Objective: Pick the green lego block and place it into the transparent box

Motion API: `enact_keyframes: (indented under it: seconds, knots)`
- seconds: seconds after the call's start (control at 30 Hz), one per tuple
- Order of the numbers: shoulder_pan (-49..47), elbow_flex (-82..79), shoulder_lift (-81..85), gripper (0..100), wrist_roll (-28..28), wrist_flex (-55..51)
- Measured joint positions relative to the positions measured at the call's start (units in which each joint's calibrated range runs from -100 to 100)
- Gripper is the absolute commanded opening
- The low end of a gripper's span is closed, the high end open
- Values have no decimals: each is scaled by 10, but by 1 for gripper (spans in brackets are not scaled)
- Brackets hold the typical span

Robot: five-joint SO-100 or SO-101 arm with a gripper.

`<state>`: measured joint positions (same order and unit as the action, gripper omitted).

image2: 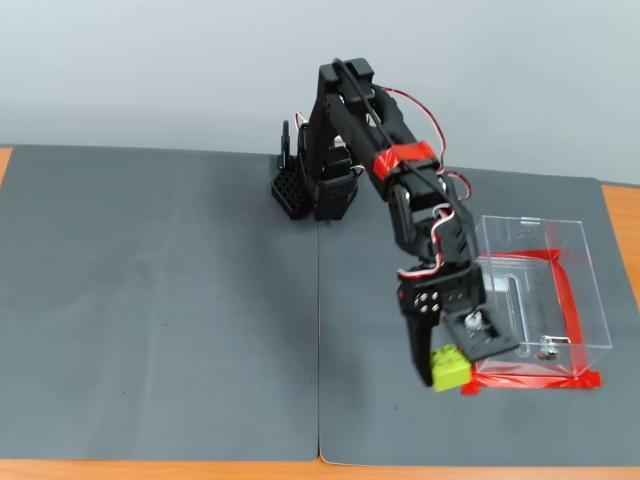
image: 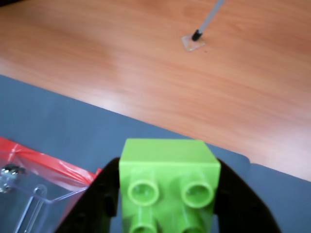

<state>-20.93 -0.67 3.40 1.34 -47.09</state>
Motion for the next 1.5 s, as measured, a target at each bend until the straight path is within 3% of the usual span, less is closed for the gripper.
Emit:
enact_keyframes:
  seconds: [0.87, 1.5]
  knots:
    - [-262, 0, 7, 12, 0, 0]
    - [-289, 0, -14, 14, 4, -58]
